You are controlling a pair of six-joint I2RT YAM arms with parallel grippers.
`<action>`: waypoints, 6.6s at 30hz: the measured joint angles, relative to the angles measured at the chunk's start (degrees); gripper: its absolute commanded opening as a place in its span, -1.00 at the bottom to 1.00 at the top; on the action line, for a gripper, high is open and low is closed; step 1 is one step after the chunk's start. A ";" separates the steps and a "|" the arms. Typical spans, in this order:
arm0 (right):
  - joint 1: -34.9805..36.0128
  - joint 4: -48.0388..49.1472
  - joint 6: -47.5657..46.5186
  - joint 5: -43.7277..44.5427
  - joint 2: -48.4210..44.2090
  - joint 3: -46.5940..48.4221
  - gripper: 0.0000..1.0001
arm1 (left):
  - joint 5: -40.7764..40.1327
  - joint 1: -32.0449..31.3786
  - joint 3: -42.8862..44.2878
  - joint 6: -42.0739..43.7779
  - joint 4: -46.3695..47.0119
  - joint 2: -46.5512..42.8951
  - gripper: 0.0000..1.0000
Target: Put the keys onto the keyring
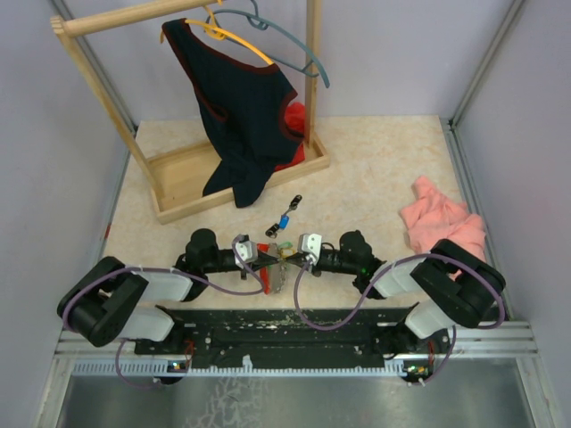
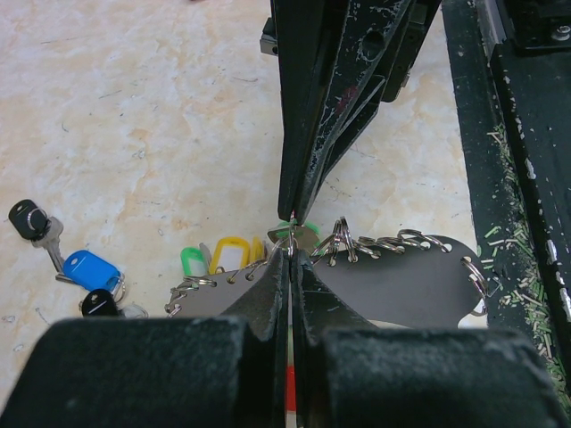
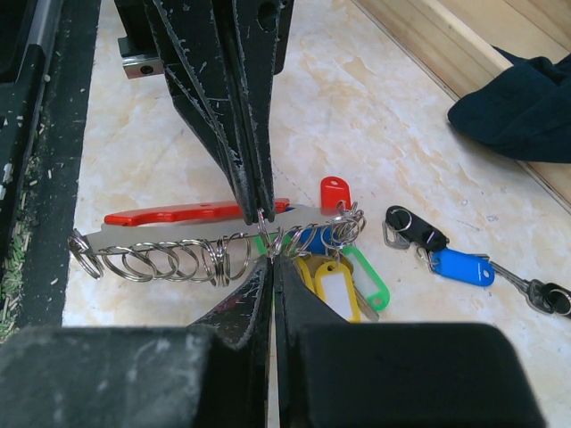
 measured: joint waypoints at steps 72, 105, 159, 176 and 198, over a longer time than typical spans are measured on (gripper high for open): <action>0.11 -24.74 6.93 12.07 -16.41 3.98 -1.00 | -0.48 1.88 -0.09 -4.17 3.39 1.07 -0.99; 1.68 -16.79 20.59 52.11 8.63 10.38 -1.00 | -3.43 2.01 -0.92 -5.20 5.09 0.83 -0.99; 0.09 -97.81 20.28 42.56 29.75 66.47 -0.58 | -4.42 2.51 -1.25 -6.14 5.11 -0.59 -0.99; 0.26 -97.94 19.65 44.57 31.80 67.19 -1.00 | -4.42 2.54 -1.25 -6.34 5.11 -0.59 -0.99; -2.62 -28.35 20.31 36.35 2.12 11.52 -1.00 | -4.39 2.54 -1.25 -7.32 6.27 -0.31 -0.99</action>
